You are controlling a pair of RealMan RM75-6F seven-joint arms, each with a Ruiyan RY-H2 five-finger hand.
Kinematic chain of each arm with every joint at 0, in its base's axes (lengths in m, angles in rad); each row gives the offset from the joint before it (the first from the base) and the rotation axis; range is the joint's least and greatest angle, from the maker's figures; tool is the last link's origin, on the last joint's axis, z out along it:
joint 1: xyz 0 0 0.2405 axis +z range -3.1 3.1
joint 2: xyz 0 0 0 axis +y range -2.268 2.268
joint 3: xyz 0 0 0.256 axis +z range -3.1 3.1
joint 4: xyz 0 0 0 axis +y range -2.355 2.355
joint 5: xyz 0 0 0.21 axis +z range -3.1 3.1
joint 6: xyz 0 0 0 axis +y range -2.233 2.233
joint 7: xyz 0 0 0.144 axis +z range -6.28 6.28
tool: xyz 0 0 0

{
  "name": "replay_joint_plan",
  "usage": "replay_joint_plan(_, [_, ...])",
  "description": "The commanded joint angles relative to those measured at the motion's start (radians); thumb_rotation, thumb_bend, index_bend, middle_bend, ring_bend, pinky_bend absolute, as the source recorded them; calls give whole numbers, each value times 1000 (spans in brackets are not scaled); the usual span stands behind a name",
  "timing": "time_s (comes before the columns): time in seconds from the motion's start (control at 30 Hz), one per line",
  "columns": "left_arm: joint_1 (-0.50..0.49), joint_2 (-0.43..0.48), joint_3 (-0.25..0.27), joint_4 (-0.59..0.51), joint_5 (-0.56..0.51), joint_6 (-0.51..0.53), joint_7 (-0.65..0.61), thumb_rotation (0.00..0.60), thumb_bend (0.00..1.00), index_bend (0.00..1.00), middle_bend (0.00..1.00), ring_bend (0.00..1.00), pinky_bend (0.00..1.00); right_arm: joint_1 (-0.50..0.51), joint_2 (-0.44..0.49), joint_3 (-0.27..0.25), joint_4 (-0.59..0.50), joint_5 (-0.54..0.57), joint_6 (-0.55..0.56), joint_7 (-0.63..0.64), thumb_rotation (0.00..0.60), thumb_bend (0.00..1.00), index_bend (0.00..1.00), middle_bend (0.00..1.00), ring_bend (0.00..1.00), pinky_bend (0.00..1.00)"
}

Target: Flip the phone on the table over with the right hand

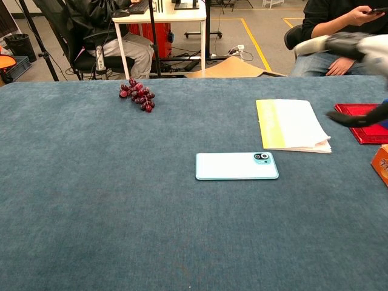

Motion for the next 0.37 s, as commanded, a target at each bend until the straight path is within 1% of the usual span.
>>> replay_joint_plan(0.03, [7, -7, 1, 11, 16, 21, -13, 600, 0, 0, 0, 0, 0, -124, 106, -61, -68, -32, 120, -17, 600, 0, 62, 9, 0, 0])
replay_joint_plan(0.17, [15, -12, 3, 23, 42, 53, -35, 600, 0, 0, 0, 0, 0, -213, 171, -96, -111, -6, 181, -4, 600, 0, 51, 0, 0, 0])
replay_joint_plan(0.37, [25, -12, 6, 28, 69, 86, -50, 600, 0, 0, 0, 0, 0, -311, 190, -126, -78, -15, 269, 45, 600, 0, 51, 0, 0, 0])
